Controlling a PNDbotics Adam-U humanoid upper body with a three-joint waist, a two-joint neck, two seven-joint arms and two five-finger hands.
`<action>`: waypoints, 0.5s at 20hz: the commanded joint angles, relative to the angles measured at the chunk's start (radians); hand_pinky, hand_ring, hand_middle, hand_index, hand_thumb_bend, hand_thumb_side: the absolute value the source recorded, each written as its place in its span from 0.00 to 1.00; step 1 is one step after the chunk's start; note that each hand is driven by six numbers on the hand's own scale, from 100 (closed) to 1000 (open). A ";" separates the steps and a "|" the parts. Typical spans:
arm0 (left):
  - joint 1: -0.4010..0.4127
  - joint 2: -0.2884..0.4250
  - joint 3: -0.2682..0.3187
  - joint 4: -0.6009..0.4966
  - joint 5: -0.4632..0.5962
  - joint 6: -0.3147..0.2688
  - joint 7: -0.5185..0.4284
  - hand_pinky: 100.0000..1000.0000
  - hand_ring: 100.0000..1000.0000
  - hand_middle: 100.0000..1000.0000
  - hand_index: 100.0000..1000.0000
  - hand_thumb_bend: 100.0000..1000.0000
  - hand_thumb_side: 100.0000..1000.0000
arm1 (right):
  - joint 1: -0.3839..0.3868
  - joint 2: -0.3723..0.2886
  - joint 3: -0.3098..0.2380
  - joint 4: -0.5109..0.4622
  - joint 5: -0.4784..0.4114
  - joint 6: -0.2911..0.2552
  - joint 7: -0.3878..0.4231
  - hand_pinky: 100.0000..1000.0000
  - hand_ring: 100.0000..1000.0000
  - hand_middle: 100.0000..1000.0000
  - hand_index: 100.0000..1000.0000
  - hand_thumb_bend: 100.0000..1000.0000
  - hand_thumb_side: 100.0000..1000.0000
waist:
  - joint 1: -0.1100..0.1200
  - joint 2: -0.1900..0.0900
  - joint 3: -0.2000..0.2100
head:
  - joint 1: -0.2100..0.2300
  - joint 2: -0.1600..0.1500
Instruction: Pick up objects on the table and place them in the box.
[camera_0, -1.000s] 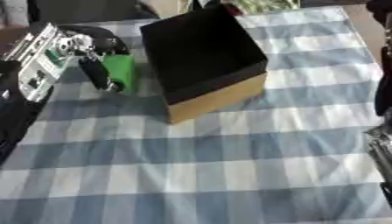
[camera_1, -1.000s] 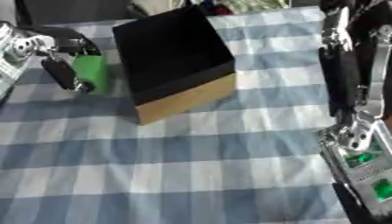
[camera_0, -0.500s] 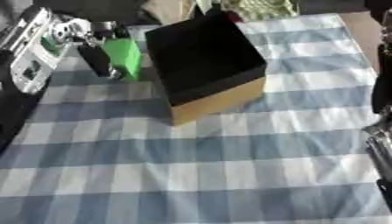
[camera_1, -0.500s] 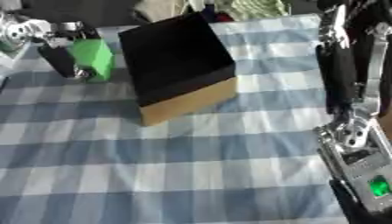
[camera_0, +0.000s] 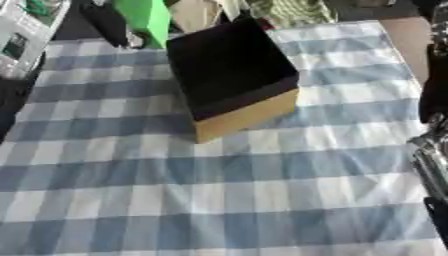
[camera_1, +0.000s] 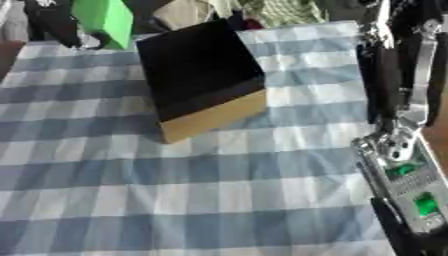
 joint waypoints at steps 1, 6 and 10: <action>-0.036 -0.026 0.014 -0.031 0.014 0.039 0.047 0.81 0.67 0.52 0.68 0.00 0.00 | -0.013 -0.007 -0.008 -0.015 0.003 -0.001 0.006 0.84 0.70 0.57 0.76 0.00 0.57 | -0.006 -0.024 -0.003 | 0.000 -0.007; -0.049 -0.090 -0.008 -0.030 0.078 0.068 0.129 0.82 0.67 0.51 0.69 0.00 0.00 | -0.020 -0.008 -0.006 -0.015 0.001 -0.002 0.010 0.84 0.70 0.57 0.76 0.00 0.57 | -0.005 -0.017 -0.011 | 0.001 -0.017; -0.050 -0.125 -0.033 -0.009 0.115 0.075 0.179 0.82 0.68 0.53 0.70 0.00 0.00 | -0.026 -0.009 -0.004 -0.015 0.001 -0.003 0.011 0.84 0.70 0.57 0.76 0.00 0.58 | -0.003 -0.008 -0.017 | 0.005 -0.028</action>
